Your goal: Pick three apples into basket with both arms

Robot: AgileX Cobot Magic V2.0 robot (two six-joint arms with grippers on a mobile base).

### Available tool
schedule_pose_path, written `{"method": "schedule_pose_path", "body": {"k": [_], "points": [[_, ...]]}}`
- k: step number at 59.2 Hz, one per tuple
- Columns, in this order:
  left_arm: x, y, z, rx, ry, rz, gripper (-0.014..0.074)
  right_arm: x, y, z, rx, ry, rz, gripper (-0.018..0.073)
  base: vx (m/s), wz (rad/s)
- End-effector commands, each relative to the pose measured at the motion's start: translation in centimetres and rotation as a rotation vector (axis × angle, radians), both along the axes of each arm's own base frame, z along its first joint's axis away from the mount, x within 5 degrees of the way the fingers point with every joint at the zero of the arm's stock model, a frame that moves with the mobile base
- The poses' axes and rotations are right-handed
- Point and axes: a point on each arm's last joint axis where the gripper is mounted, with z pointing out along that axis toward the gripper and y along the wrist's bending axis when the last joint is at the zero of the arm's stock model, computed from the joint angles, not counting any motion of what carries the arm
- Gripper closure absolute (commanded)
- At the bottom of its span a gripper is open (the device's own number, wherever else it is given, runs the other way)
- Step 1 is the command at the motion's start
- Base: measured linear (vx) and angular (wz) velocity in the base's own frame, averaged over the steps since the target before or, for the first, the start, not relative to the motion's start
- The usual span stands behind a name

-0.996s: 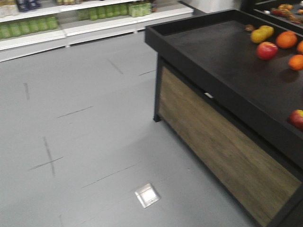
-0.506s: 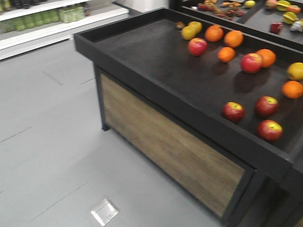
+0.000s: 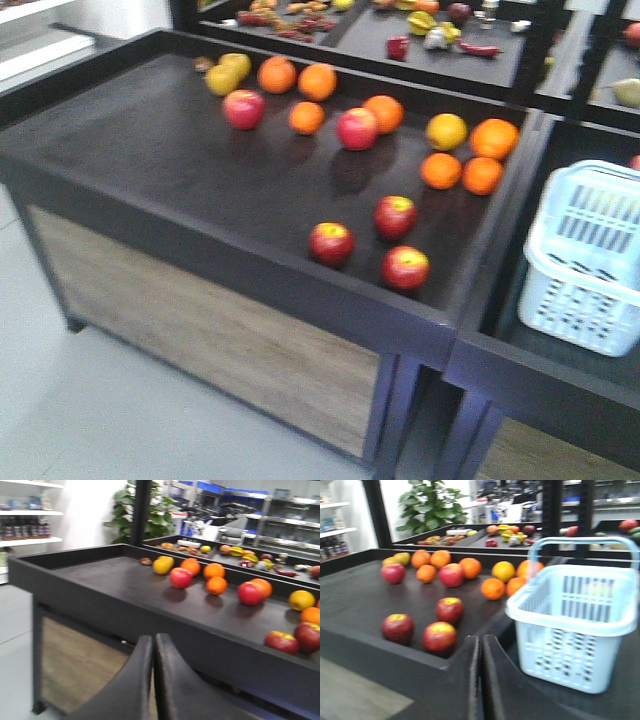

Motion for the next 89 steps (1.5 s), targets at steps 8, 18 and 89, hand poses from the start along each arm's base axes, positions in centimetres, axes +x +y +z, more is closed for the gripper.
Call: {"method": "schedule_pose_path", "body": {"k": [8, 18, 89], "points": [[-0.25, 0.00, 1.68, 0.000, -0.119, 0.002, 0.0602, -0.02, 0.12, 0.32, -0.004, -0.074, 0.013, 0.0566, 0.12, -0.60], [-0.25, 0.00, 1.68, 0.000, -0.119, 0.002, 0.0602, -0.02, 0.12, 0.32, -0.004, -0.074, 0.013, 0.0566, 0.11, -0.55], [-0.25, 0.00, 1.68, 0.000, -0.119, 0.002, 0.0602, -0.02, 0.12, 0.32, -0.004, -0.074, 0.013, 0.0566, 0.10, -0.28]]}}
